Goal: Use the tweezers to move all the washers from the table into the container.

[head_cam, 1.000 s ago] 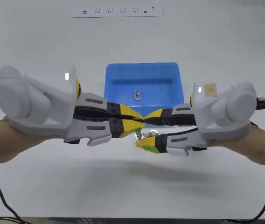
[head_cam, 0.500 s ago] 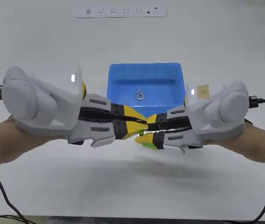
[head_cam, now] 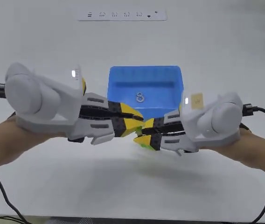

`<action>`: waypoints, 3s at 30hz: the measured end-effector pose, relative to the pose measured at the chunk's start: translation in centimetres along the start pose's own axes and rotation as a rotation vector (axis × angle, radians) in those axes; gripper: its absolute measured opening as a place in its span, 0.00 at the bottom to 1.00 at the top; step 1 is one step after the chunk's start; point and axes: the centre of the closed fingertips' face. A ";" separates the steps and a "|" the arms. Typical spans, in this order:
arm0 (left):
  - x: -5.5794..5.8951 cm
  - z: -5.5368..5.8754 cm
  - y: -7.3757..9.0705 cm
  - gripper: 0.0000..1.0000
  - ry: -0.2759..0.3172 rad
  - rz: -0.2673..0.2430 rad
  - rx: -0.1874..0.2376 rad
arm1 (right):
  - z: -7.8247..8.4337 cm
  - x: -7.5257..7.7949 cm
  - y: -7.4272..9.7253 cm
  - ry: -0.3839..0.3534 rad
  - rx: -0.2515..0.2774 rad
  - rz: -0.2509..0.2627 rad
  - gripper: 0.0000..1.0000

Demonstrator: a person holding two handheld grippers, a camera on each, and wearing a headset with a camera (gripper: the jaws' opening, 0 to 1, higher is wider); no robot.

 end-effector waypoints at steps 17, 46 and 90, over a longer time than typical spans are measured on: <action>1.0 0.1 4.6 0.35 0.050 -0.179 0.096 | -3.6 0.2 3.0 -0.046 0.062 0.069 0.09; 1.3 4.0 5.7 0.99 0.257 -0.315 0.161 | -6.4 8.0 5.3 -0.033 0.145 0.158 0.09; -1.8 2.6 6.4 0.89 0.298 -0.404 0.213 | -3.1 10.5 1.4 0.010 0.079 0.152 0.08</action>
Point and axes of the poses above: the centre of the closed fingertips' face, and the gripper's own axes: y roughly backward along the fingers, x roughly to its right, z roughly out of its underside, and after that the axes turned 3 degrees about y, right-handed
